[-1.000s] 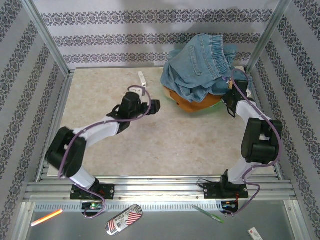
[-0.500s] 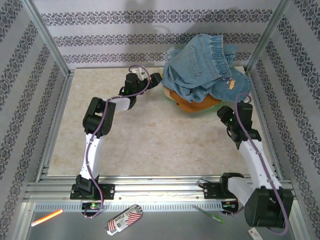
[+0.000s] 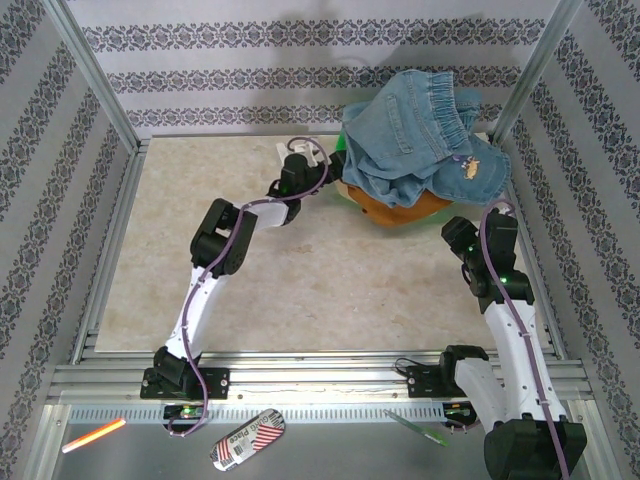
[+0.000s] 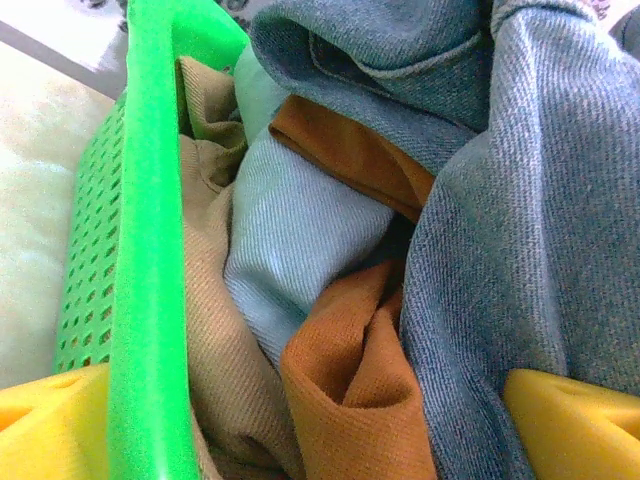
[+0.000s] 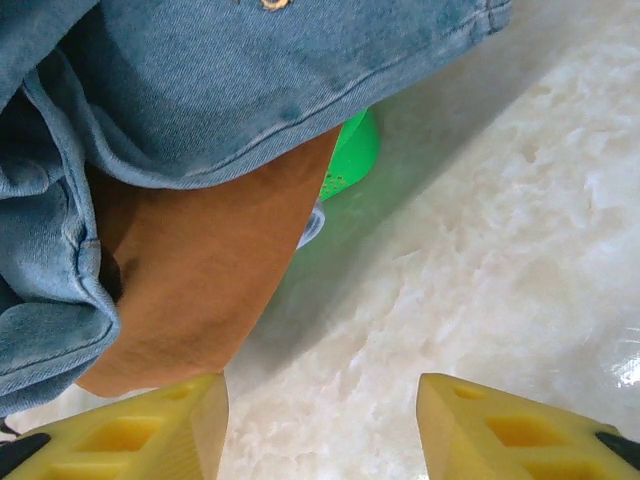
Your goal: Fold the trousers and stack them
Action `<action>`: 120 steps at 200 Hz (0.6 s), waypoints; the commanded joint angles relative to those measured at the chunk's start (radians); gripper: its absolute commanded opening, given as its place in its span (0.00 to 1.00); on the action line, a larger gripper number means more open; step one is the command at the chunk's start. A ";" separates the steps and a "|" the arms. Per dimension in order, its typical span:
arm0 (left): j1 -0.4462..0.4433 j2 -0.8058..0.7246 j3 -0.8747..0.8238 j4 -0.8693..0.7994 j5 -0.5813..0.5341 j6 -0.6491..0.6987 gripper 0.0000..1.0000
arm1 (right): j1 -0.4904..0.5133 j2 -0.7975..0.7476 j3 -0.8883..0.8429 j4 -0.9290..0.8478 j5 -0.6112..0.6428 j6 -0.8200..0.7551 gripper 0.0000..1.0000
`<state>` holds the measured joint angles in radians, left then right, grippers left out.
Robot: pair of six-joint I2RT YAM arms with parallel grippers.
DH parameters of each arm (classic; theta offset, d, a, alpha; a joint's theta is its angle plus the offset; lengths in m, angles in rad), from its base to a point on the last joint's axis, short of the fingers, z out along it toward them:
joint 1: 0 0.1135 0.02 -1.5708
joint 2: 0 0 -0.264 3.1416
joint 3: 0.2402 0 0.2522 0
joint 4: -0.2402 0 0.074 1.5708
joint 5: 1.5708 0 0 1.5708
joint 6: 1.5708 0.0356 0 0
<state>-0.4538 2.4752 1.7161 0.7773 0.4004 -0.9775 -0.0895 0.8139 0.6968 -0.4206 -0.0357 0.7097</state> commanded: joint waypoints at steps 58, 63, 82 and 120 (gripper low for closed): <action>-0.258 0.013 0.016 0.156 0.011 0.004 0.95 | 0.019 0.048 -0.055 -0.002 -0.001 0.042 0.04; -0.258 0.001 -0.001 0.156 0.006 0.011 0.95 | 0.024 0.056 -0.062 0.008 -0.005 0.049 0.04; -0.235 -0.066 -0.111 0.189 -0.018 0.019 0.95 | 0.051 0.105 -0.089 0.039 0.001 0.074 0.06; -0.126 -0.318 -0.485 0.311 -0.032 0.009 0.97 | 0.010 0.224 -0.113 0.082 0.107 0.084 0.36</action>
<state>-0.6804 2.3432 1.4044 0.9218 0.3702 -0.9764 -0.0456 0.9871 0.5976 -0.3813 -0.0154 0.7780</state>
